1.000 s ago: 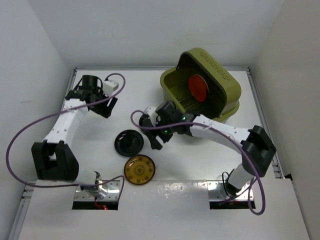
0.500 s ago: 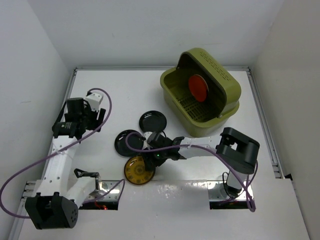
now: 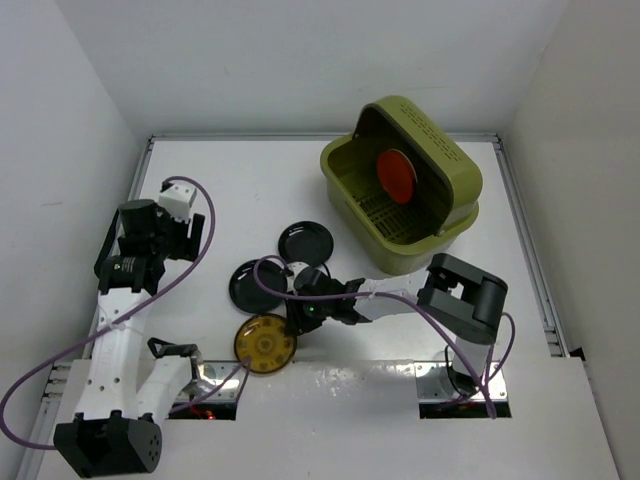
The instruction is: Load the plates into the dish rack
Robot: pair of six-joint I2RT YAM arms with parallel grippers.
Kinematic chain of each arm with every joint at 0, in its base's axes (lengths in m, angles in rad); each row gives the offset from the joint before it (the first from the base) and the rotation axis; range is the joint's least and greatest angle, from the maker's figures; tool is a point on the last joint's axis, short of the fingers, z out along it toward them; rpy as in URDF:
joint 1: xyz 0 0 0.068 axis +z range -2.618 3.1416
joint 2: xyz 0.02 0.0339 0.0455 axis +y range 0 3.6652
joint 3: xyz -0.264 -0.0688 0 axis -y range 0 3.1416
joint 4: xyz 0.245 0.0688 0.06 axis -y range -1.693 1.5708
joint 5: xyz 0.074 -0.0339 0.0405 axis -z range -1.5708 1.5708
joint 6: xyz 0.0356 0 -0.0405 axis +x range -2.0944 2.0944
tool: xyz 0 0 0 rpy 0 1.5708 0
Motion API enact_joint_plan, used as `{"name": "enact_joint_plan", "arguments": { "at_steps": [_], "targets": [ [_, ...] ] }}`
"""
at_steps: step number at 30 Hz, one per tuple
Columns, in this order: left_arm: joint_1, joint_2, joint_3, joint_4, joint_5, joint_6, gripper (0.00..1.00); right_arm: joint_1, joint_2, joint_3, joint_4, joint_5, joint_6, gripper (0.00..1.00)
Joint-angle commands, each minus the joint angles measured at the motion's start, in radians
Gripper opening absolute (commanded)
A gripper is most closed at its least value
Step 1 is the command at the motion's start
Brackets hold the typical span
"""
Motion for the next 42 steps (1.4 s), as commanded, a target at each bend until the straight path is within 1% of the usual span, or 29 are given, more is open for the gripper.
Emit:
{"name": "enact_joint_plan", "arguments": {
  "at_steps": [1, 3, 4, 9, 17, 22, 23, 24, 25, 26, 28, 30, 32, 33, 35, 36, 37, 38, 39, 41, 42],
  "targets": [
    [0.014, -0.04, 0.018, 0.019, 0.015, -0.013, 0.74, 0.007, 0.025, -0.059, -0.013, 0.004, 0.047, 0.2],
    [0.014, -0.051, 0.027, 0.019, 0.015, -0.013, 0.74, 0.008, 0.014, -0.083, -0.006, 0.009, 0.049, 0.1],
    [0.014, -0.051, 0.027, 0.01, 0.015, -0.013, 0.74, 0.01, -0.002, -0.094, 0.004, 0.015, 0.049, 0.0],
    [0.024, -0.069, 0.027, 0.01, 0.006, 0.007, 0.74, 0.037, -0.082, -0.093, -0.056, 0.099, 0.005, 0.0],
    [0.024, -0.06, 0.018, 0.01, -0.003, 0.045, 0.74, 0.077, -0.315, -0.039, -0.16, 0.17, -0.11, 0.0],
    [0.024, 0.001, 0.039, 0.034, -0.003, 0.055, 0.76, 0.087, -0.491, 0.051, -0.326, 0.315, -0.224, 0.0],
    [0.024, 0.013, 0.051, 0.05, -0.003, 0.055, 0.76, 0.082, -0.505, 0.07, -0.34, 0.346, -0.295, 0.0],
    [0.024, 0.029, 0.051, 0.059, -0.003, 0.055, 0.77, 0.084, -0.542, 0.083, -0.385, 0.419, -0.322, 0.0],
    [0.024, 0.061, 0.065, 0.059, 0.009, 0.055, 0.77, 0.074, -0.548, 0.117, -0.401, 0.433, -0.343, 0.0],
    [0.024, 0.078, 0.083, 0.074, 0.021, 0.064, 0.77, 0.042, -0.556, 0.155, -0.419, 0.449, -0.397, 0.0],
    [0.024, 0.119, 0.108, 0.085, 0.033, 0.064, 0.77, 0.003, -0.564, 0.209, -0.458, 0.463, -0.436, 0.0],
    [0.024, 0.193, 0.155, 0.085, 0.046, 0.093, 0.77, -0.034, -0.567, 0.287, -0.478, 0.473, -0.512, 0.0],
    [0.013, 0.246, 0.192, 0.085, 0.046, 0.127, 0.77, -0.122, -0.562, 0.329, -0.49, 0.487, -0.577, 0.0],
    [-0.001, 0.3, 0.229, 0.085, 0.037, 0.139, 0.77, -0.177, -0.546, 0.405, -0.49, 0.489, -0.636, 0.0],
    [-0.019, 0.358, 0.272, 0.059, 0.023, 0.174, 0.77, -0.232, -0.524, 0.456, -0.495, 0.501, -0.686, 0.0],
    [-0.033, 0.389, 0.319, 0.039, 0.011, 0.2, 0.77, -0.302, -0.491, 0.535, -0.492, 0.515, -0.709, 0.0],
    [-0.033, 0.453, 0.347, 0.027, 0.011, 0.2, 0.77, -0.33, -0.475, 0.56, -0.487, 0.541, -0.774, 0.0],
    [-0.045, 0.486, 0.378, 0.013, 0.011, 0.214, 0.77, -0.356, -0.463, 0.612, -0.492, 0.555, -0.787, 0.0],
    [-0.045, 0.518, 0.407, -0.011, 0.011, 0.223, 0.77, -0.439, -0.42, 0.661, -0.49, 0.553, -0.801, 0.0],
    [-0.077, 0.601, 0.488, -0.032, 0.011, 0.234, 0.77, -0.508, -0.376, 0.708, -0.481, 0.573, -0.839, 0.0],
    [-0.094, 0.625, 0.536, -0.047, 0.021, 0.234, 0.76, -0.54, -0.349, 0.722, -0.442, 0.587, -0.88, 0.0]
  ]
}}
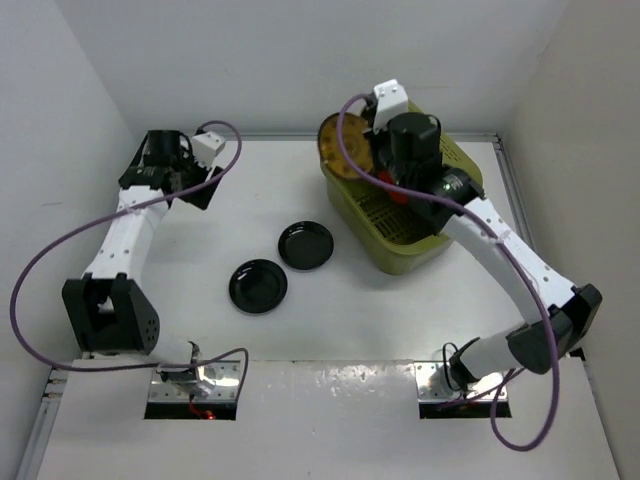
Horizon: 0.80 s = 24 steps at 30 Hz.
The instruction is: Load the plates into the dish rack
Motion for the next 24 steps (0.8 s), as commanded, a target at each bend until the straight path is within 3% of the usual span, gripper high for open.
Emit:
{"name": "enact_joint_plan", "arguments": {
  "at_steps": [1, 8, 12, 24],
  "targets": [
    [-0.048, 0.075, 0.123, -0.045, 0.015, 0.042, 0.76, -0.106, 0.064, 0.07, 0.048, 0.078, -0.147, 0.0],
    [-0.106, 0.249, 0.211, -0.074, 0.015, -0.001, 0.74, -0.134, 0.182, 0.063, 0.236, 0.24, -0.392, 0.0],
    [-0.116, 0.329, 0.26, -0.112, 0.015, -0.013, 0.73, -0.118, 0.212, -0.02, 0.356, 0.323, -0.522, 0.0],
    [-0.179, 0.431, 0.349, -0.131, -0.022, -0.022, 0.73, -0.141, 0.262, -0.138, 0.404, 0.327, -0.398, 0.0]
  ]
}}
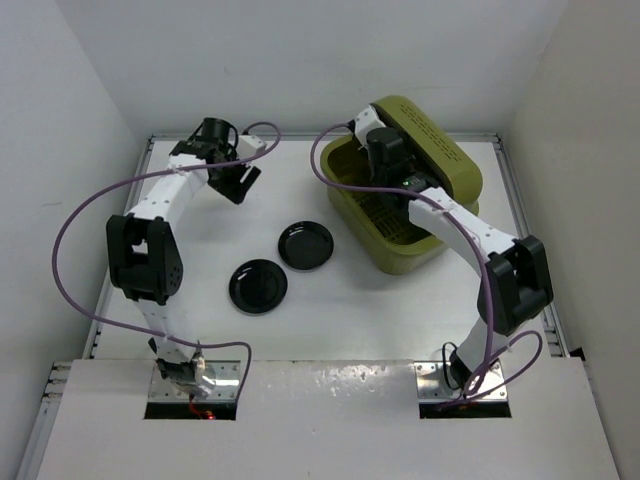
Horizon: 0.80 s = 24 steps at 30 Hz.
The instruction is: Load the plates into the dish rack
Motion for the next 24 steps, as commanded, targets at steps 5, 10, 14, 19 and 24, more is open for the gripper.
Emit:
{"name": "enact_joint_plan", "arguments": {
  "at_steps": [5, 10, 14, 19, 24],
  "targets": [
    [-0.035, 0.032, 0.078, -0.003, 0.032, -0.015, 0.73, -0.011, 0.008, -0.038, 0.111, 0.039, 0.075, 0.0],
    [-0.035, 0.063, 0.097, -0.003, 0.071, 0.006, 0.73, 0.011, 0.025, -0.117, 0.181, 0.059, 0.038, 0.0],
    [-0.035, 0.098, 0.131, -0.003, 0.062, 0.007, 0.73, 0.008, 0.036, -0.168, 0.33, 0.068, -0.067, 0.0],
    [-0.026, 0.098, 0.131, -0.003, 0.062, 0.016, 0.73, 0.011, 0.033, -0.216, 0.392, 0.054, -0.114, 0.0],
    [-0.026, 0.107, 0.131, -0.003, 0.062, 0.016, 0.73, 0.011, 0.036, -0.276, 0.493, 0.06, -0.143, 0.0]
  ]
}}
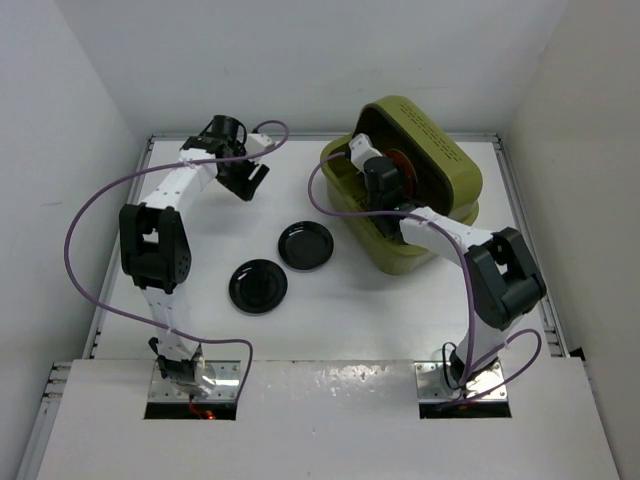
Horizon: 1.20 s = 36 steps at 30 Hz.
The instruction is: Load the plates into the dish rack
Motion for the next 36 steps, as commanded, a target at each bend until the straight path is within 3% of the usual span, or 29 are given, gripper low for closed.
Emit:
{"name": "enact_joint_plan", "arguments": {
  "at_steps": [1, 12, 36],
  "targets": [
    [0.001, -0.001, 0.032, -0.001, 0.017, 0.011, 0.73, 0.004, -0.011, -0.03, 0.164, 0.022, -0.042, 0.0],
    [0.001, -0.001, 0.032, -0.01, 0.017, 0.011, 0.73, 0.001, 0.017, -0.081, 0.266, 0.039, -0.057, 0.0],
    [0.001, -0.011, 0.032, -0.02, 0.007, 0.02, 0.73, 0.01, 0.04, -0.149, 0.313, 0.051, -0.062, 0.0]
  ]
}}
